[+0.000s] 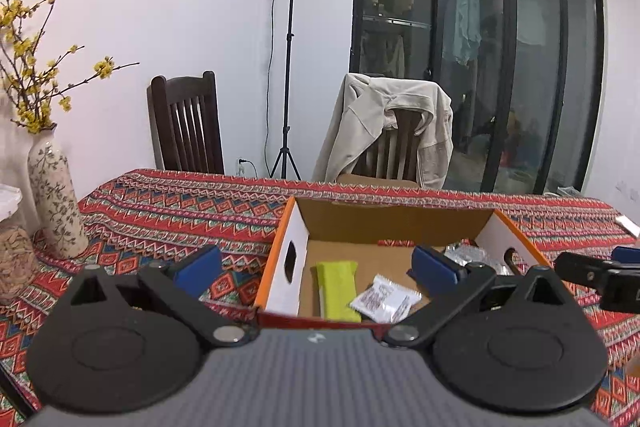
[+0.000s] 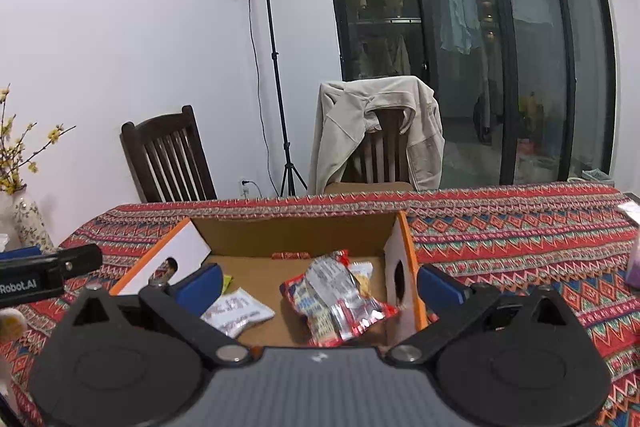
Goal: Organize snacks
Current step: 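Move both tools back over the remaining snack pile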
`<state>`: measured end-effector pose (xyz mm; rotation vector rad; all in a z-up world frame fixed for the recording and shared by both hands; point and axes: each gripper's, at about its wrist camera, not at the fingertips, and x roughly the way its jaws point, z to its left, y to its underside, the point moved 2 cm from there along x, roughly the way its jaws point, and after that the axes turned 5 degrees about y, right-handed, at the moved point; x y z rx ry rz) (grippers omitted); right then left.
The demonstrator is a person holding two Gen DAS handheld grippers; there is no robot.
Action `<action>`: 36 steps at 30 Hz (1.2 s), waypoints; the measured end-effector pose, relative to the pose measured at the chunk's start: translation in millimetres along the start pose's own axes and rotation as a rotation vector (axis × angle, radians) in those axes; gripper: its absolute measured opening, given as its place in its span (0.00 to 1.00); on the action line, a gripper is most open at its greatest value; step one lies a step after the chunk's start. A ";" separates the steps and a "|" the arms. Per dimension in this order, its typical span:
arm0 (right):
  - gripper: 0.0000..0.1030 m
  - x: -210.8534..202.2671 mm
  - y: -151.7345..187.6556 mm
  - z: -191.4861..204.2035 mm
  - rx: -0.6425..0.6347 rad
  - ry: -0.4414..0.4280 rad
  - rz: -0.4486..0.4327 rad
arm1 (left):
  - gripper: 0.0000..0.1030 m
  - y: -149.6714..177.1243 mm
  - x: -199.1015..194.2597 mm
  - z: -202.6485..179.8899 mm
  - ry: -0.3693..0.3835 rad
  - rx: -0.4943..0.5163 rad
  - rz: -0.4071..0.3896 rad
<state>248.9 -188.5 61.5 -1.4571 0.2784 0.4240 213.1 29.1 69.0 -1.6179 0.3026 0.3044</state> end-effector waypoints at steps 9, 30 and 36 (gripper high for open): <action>1.00 -21.9 43.3 -16.7 -0.057 0.015 0.057 | 1.00 38.8 -18.0 18.6 0.011 0.002 0.045; 0.65 -11.6 117.1 -15.0 -0.119 0.031 0.275 | 1.00 95.6 -22.8 36.0 0.028 -0.017 0.113; 0.52 -7.5 124.1 -10.4 -0.136 0.015 0.283 | 1.00 96.8 -19.4 35.4 0.032 -0.017 0.129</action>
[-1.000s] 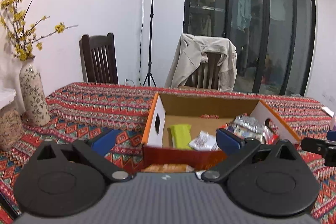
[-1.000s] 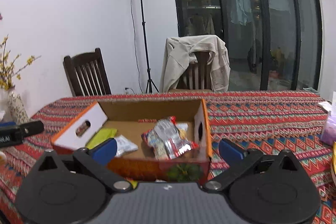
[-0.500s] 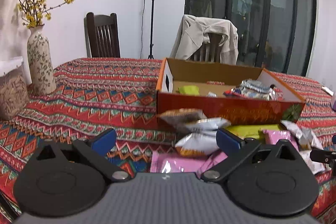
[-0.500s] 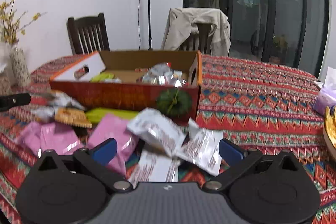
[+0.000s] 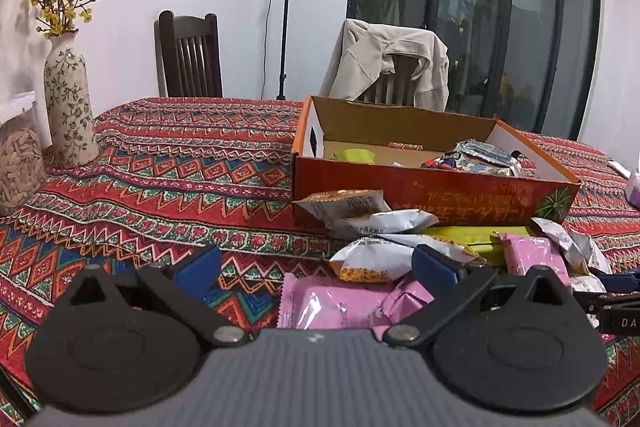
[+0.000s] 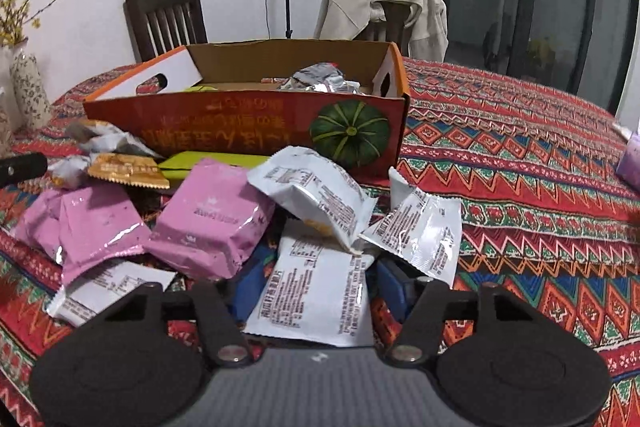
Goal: Organize snacks
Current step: 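Move both tools back over the remaining snack pile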
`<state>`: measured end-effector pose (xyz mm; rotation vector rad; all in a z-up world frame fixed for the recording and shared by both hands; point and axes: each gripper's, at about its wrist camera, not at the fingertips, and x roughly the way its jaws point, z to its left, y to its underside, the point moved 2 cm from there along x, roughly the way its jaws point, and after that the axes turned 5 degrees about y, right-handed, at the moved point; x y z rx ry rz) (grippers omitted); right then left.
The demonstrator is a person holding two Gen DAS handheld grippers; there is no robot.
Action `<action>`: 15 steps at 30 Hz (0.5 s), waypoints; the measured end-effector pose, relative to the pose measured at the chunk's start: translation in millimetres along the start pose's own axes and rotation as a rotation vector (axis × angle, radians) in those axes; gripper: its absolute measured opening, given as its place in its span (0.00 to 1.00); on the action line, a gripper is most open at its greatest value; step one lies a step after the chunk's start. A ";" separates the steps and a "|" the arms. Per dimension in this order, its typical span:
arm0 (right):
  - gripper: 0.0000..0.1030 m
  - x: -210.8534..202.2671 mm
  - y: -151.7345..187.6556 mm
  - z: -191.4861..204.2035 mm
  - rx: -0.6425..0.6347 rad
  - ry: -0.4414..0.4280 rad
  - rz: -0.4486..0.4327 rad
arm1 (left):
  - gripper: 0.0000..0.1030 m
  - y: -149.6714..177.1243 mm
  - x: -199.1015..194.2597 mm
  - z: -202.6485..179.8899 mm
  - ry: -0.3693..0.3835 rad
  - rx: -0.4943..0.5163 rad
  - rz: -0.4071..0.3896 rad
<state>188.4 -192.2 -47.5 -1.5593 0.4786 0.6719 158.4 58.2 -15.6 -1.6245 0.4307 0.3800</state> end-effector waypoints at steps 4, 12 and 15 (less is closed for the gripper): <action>0.42 -3.6 1.7 -0.9 0.010 0.000 -0.025 | 1.00 1.0 0.7 0.7 -0.006 -0.008 0.007; 0.39 -24.7 -0.1 -12.6 0.077 -0.002 -0.156 | 1.00 1.5 -0.2 4.1 -0.039 -0.022 0.030; 0.39 -30.4 -1.1 -16.7 0.096 -0.017 -0.184 | 1.00 3.4 2.4 7.3 -0.070 -0.027 0.076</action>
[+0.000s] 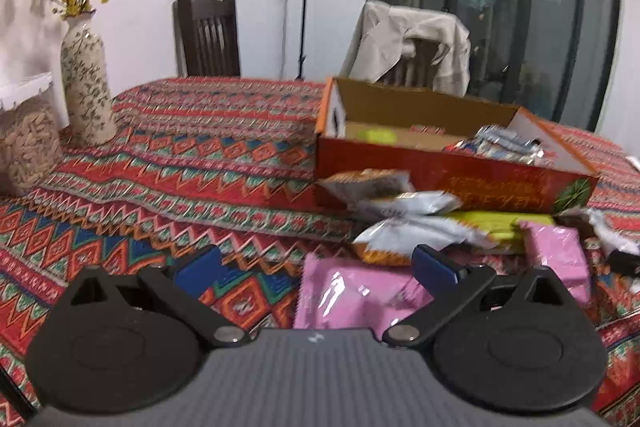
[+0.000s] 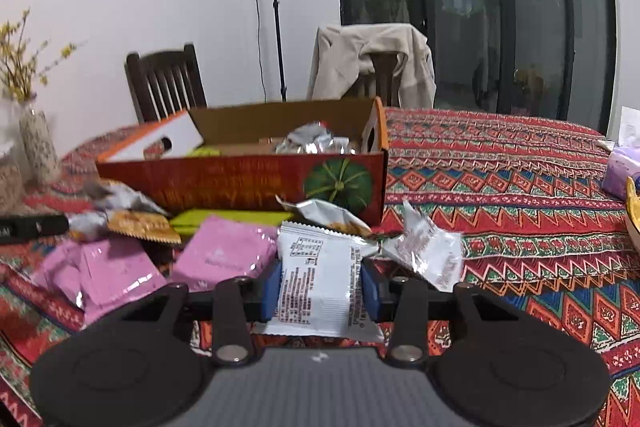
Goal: Organize snacks
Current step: 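Move both tools back over the remaining snack pile, then grasp a pink packet with the left tool while the right tool grasps a white packet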
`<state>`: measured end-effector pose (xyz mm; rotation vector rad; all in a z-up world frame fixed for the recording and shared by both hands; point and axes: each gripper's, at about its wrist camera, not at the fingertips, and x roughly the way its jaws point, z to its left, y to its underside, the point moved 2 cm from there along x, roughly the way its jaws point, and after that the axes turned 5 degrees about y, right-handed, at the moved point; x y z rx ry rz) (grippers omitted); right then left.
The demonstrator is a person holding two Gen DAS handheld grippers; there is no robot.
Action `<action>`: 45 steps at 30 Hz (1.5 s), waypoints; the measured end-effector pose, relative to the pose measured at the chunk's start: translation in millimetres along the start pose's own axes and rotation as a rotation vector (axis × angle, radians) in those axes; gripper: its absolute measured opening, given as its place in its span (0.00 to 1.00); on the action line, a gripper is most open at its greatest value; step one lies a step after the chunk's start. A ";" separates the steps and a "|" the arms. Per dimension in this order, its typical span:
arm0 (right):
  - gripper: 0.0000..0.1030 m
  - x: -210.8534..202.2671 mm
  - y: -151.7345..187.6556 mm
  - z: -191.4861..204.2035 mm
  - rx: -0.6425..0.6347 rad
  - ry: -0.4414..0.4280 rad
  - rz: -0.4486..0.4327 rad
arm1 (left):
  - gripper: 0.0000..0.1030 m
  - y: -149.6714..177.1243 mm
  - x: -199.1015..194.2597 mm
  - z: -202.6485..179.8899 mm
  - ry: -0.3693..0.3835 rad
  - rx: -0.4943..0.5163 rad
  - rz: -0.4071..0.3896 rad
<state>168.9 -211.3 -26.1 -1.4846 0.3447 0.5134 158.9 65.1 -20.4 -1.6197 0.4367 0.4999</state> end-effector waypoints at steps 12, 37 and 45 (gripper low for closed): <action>0.40 -5.3 0.5 -0.5 0.017 -0.037 -0.029 | 1.00 13.2 9.4 -17.5 0.010 0.089 0.129; 0.40 -7.2 2.4 1.4 0.024 -0.061 -0.026 | 0.78 15.6 28.2 -34.6 0.032 0.075 0.186; 0.40 -5.6 3.1 3.3 0.020 -0.062 -0.019 | 0.67 21.7 12.3 -28.7 0.065 0.076 0.165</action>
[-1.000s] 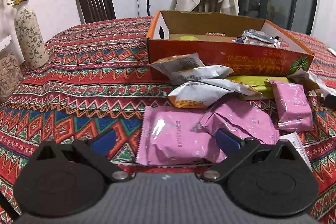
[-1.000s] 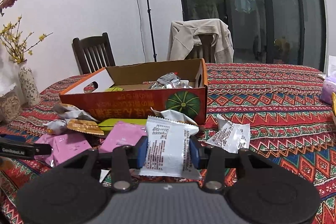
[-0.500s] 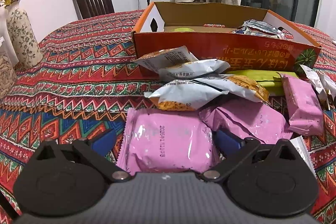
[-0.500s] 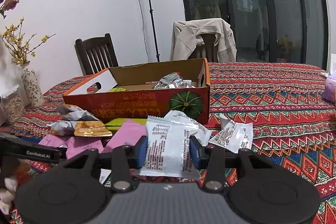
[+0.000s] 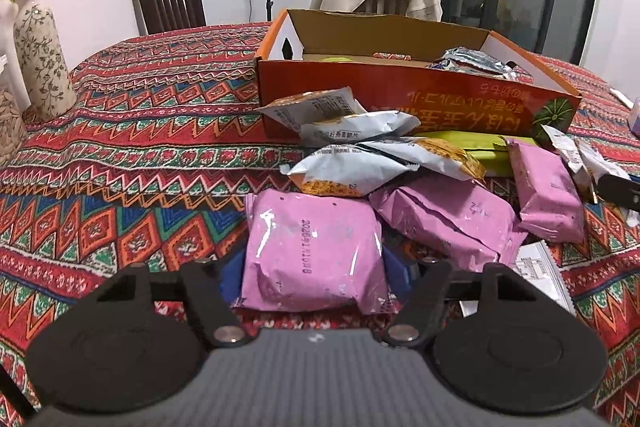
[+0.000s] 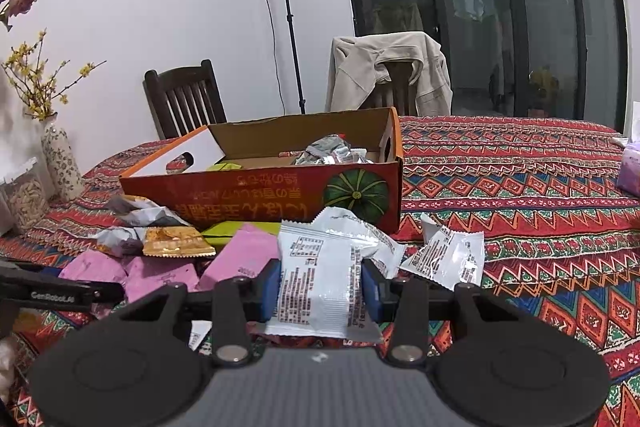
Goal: Organize snacks
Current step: 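Grasp a pink packet with the left tool while the right tool grasps a white packet, then carry both packets over the cardboard box and open both tools to drop them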
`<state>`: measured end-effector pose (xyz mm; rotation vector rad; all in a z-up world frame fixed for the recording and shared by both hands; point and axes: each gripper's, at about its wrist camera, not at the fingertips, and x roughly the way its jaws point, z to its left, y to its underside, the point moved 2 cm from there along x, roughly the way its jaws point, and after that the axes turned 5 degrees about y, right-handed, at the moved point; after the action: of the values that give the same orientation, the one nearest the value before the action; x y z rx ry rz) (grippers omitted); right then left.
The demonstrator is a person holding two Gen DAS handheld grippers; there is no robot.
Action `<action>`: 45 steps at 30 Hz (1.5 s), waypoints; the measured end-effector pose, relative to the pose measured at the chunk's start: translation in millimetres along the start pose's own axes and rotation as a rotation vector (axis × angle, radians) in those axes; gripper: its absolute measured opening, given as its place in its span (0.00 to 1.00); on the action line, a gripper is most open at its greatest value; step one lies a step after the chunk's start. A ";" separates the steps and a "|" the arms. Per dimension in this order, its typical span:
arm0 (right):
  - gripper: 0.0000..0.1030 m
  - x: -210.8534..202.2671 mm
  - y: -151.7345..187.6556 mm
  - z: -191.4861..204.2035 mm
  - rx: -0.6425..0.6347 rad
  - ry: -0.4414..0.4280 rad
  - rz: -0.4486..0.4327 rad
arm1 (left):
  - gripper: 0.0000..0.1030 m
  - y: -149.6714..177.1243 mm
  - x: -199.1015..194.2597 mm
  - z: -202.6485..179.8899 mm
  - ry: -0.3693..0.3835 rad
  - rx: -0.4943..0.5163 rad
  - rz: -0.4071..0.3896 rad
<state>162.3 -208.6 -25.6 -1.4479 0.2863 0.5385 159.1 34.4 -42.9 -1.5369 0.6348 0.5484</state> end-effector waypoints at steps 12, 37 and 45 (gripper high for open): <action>0.40 -1.5 -2.0 3.8 -0.028 -0.005 -0.008 | 0.67 8.5 -30.2 21.7 0.017 -0.035 -0.068; 0.40 -12.0 -75.1 42.2 -0.140 0.008 -0.134 | 0.67 -89.0 -49.7 -13.6 0.064 0.022 -0.280; 0.40 15.5 -110.0 50.6 -0.139 0.028 -0.158 | 0.67 -124.4 -26.4 -19.3 0.064 -0.003 -0.280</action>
<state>224.8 -159.8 67.2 -1.5990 0.1571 0.4169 224.2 20.0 67.0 -1.6187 0.4569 0.2892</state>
